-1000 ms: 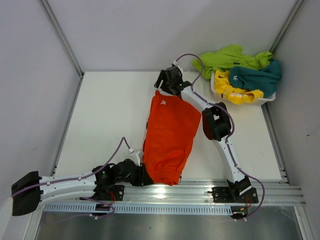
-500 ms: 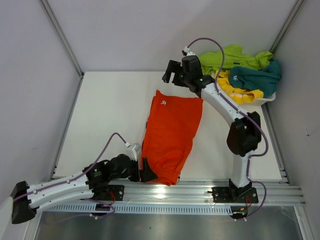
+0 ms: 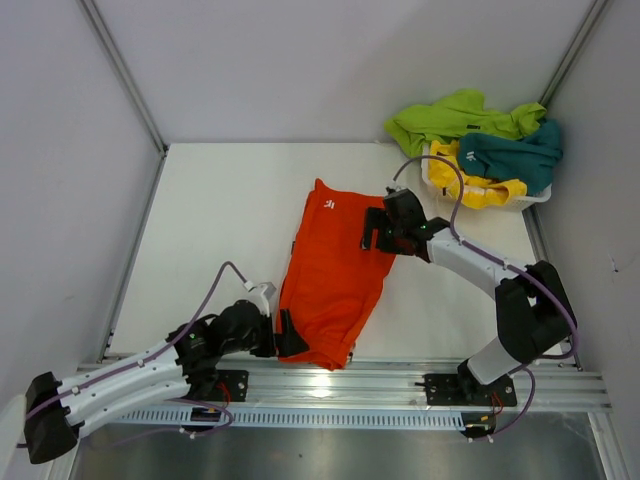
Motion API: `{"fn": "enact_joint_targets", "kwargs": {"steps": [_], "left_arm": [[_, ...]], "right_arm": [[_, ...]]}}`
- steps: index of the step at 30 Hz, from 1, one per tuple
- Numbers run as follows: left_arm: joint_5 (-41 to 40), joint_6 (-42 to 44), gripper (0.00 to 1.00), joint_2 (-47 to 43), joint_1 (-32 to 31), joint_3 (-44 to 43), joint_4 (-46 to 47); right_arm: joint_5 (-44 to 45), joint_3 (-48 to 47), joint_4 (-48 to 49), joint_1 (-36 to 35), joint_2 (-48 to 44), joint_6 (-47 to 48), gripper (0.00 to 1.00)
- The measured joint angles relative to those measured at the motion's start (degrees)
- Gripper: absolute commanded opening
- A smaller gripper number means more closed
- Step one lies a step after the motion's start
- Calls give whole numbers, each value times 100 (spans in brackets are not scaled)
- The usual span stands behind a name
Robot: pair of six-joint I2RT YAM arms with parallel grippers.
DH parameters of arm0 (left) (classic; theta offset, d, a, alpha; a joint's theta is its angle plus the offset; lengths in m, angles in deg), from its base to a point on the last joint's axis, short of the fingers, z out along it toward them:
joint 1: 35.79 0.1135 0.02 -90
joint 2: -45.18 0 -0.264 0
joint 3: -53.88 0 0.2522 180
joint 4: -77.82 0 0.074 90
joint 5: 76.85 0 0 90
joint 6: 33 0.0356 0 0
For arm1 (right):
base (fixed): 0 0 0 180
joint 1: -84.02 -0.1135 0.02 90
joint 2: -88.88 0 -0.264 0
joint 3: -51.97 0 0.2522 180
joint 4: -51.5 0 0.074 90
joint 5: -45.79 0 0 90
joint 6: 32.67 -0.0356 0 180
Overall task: Fold and stack the shorts
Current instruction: Fold the shorts
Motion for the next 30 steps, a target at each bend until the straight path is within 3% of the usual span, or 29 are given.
{"fn": "enact_joint_targets", "kwargs": {"steps": [3,8,15,18,19,23,25,30], "left_arm": [[-7,0,99,-2,37,2,-15],[-61,22,99,66,74,2,-9],[20,216,97,949,597,-149,542],[155,402,97,1290,1027,-205,846],[205,485,97,1384,1185,-236,907],[280,844,97,1753,1814,-444,966],[295,1049,97,2028,2181,-592,992],[398,1464,97,2739,2822,-984,1154]], "right_arm": [[-17,192,7,258,9,0,86],[-142,140,321,708,155,20,74],[-282,-516,483,909,1113,118,69],[-297,-737,494,920,1506,162,56],[-302,-758,496,920,1598,168,46],[-317,-680,481,918,1749,151,30],[-321,-514,549,916,1718,114,24],[-315,295,745,883,1143,2,22]]}}
